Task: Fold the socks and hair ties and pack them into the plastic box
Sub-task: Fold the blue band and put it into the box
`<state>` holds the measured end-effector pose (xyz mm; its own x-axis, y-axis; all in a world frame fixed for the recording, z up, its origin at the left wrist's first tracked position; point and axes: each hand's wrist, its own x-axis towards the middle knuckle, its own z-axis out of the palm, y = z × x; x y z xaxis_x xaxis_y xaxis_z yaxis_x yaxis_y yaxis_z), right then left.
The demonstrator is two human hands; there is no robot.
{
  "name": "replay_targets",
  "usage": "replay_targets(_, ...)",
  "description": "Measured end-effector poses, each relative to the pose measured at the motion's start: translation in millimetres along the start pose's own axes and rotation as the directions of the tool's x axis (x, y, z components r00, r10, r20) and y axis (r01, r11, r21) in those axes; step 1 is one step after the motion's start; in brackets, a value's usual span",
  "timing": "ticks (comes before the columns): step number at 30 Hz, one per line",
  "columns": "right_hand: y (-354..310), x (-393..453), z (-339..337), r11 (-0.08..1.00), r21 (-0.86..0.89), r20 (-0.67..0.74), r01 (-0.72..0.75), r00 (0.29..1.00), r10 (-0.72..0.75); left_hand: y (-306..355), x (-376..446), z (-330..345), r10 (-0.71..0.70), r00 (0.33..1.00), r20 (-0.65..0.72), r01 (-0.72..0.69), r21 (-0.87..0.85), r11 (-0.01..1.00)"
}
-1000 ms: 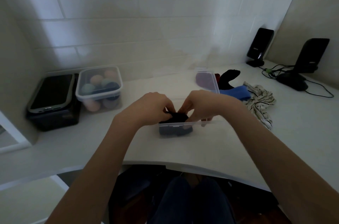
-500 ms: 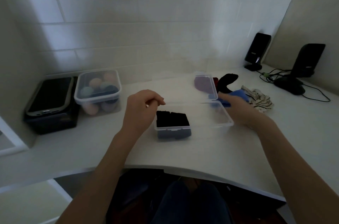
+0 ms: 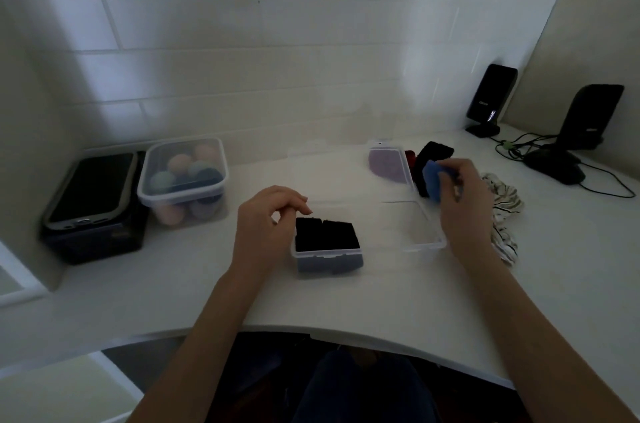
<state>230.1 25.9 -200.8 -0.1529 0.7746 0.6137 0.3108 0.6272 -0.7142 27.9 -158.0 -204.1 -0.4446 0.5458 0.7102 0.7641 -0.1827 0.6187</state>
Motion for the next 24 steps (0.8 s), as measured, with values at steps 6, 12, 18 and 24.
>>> replay_targets(6,-46,13,-14,0.964,0.163,-0.018,0.208,0.978,-0.208,18,26,4,-0.001,0.985,0.173,0.008,-0.042,0.999)
replay_targets(12,-96,35,-8,0.882,0.431,0.231,0.19,0.922,-0.312,43,70,37,-0.092,0.793,0.603,0.202,-0.118,0.972)
replay_targets(18,-87,56,10,0.826,0.543,0.413,-0.149,0.904,-0.108,35,95,52,-0.131,0.753,0.645,0.409,-0.303,0.861)
replay_targets(24,-58,41,27,0.828,0.508,0.567,-0.237,0.816,-0.115,24,97,56,-0.164,0.732,0.661,0.537,-0.412,0.737)
